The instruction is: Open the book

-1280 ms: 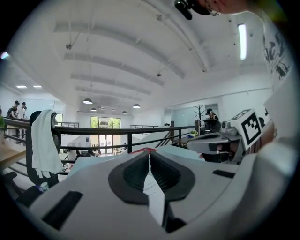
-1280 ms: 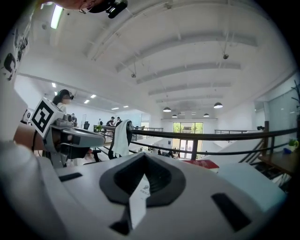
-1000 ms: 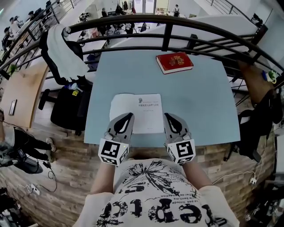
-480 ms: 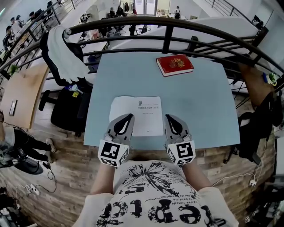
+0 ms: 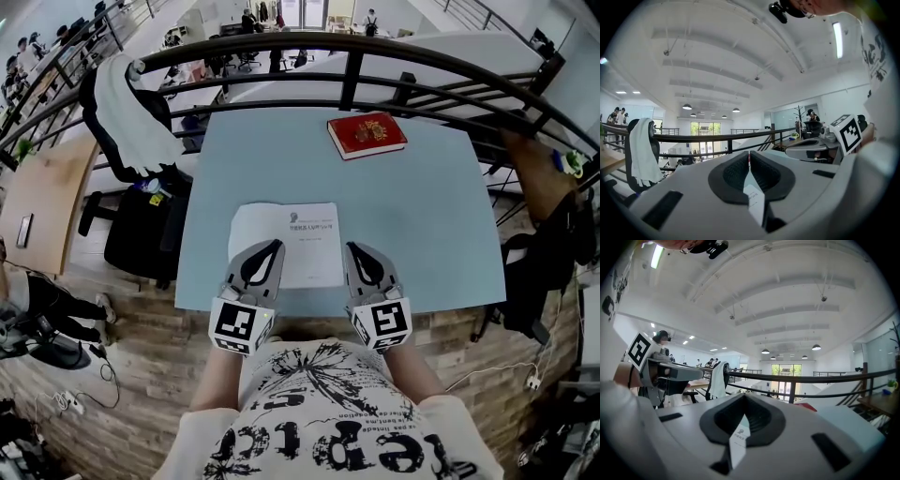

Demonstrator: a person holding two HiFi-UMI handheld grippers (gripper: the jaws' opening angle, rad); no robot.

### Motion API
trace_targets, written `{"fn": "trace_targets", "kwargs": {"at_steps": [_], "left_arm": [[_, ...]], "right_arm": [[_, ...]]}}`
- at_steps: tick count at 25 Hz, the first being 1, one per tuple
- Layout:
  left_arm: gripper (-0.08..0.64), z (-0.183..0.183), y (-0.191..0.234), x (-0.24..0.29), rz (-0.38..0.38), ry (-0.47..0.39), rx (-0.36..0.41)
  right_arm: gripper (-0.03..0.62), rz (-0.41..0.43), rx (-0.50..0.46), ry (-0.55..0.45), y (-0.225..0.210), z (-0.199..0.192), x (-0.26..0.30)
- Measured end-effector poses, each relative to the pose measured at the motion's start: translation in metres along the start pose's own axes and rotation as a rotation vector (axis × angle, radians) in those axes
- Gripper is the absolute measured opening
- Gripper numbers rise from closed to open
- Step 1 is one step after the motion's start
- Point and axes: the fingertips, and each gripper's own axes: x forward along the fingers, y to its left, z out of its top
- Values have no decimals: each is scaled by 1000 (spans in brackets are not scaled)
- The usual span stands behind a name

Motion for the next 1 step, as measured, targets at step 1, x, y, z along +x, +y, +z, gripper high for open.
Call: {"fn": "trace_targets", "kwargs": {"at_steps": [1], "left_arm": [[25,0,0,1,0,1,0]], "right_arm": [[9,3,1,-1,0,0,0]]}}
